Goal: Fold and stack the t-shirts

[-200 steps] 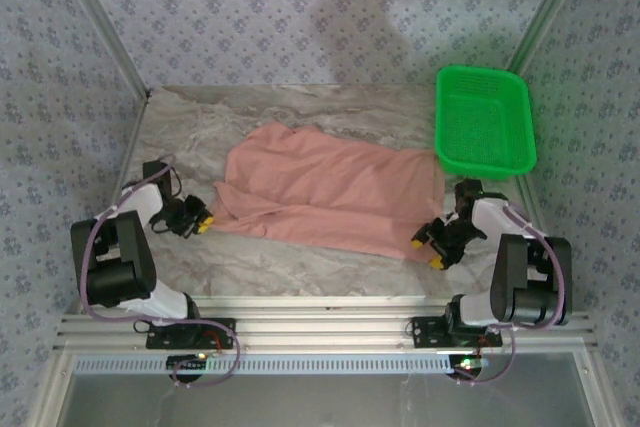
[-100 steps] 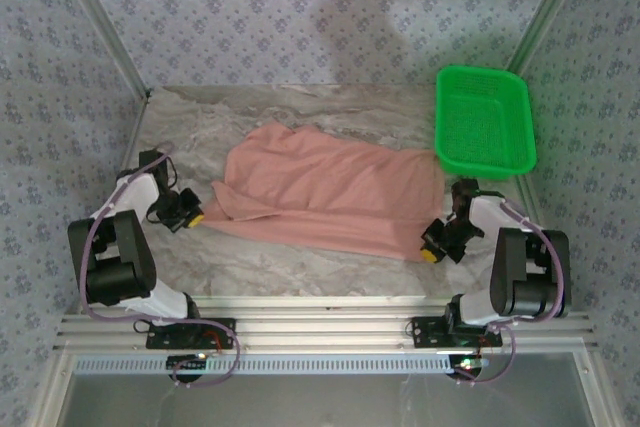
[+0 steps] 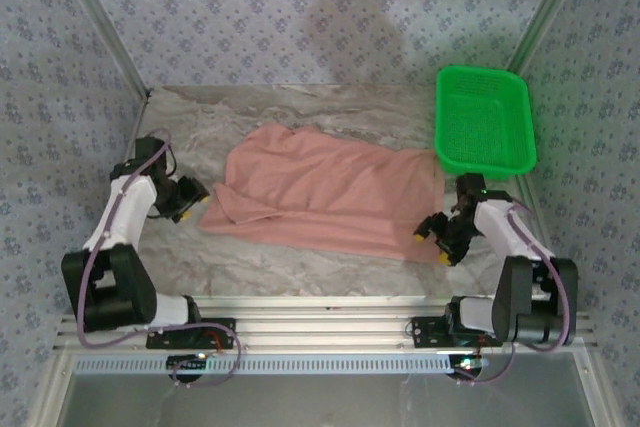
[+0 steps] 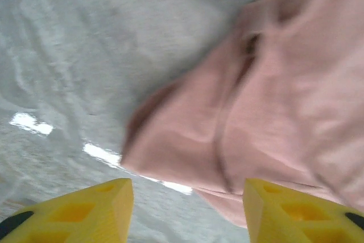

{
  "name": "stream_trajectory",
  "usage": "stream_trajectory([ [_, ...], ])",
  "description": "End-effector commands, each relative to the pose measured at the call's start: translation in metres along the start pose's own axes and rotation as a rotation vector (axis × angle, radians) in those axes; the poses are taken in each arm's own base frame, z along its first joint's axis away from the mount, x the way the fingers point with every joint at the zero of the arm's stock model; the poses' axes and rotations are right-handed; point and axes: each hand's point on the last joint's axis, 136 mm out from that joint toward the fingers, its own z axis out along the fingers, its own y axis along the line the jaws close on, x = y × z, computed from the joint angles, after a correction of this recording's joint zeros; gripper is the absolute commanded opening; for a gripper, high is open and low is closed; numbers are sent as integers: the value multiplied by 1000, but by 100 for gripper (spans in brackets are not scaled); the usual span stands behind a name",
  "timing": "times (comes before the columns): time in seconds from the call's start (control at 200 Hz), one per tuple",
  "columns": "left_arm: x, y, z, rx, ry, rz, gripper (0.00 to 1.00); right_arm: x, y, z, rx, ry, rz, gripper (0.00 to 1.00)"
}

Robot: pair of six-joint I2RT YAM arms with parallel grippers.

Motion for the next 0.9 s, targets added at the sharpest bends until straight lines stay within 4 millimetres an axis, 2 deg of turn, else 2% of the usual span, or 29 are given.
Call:
stream_trajectory([
  [0.0,27,-30,-9,105,73,-40,57,3,28,-34,-91,-72,-141,84],
  [0.065,39,-38,0,148,106,-82,57,1,47,-50,-161,-133,-219,89],
  [0.16,52,-46,17,184,139,-128,59,4,68,-66,-235,-164,-315,91],
  [0.23,59,-46,31,194,169,-172,59,8,79,-69,-273,-159,-356,93],
  [0.265,58,-46,36,196,163,-184,59,10,84,-69,-288,-153,-374,100],
  [0.33,60,-43,47,190,172,-217,59,15,91,-68,-302,-149,-408,100],
  [0.45,63,-36,65,158,192,-261,57,22,101,-68,-320,-154,-459,100],
  [0.66,60,-32,79,135,187,-302,55,24,104,-70,-312,-159,-481,100],
  [0.894,56,-33,93,127,205,-313,45,23,104,-68,-301,-154,-477,100],
])
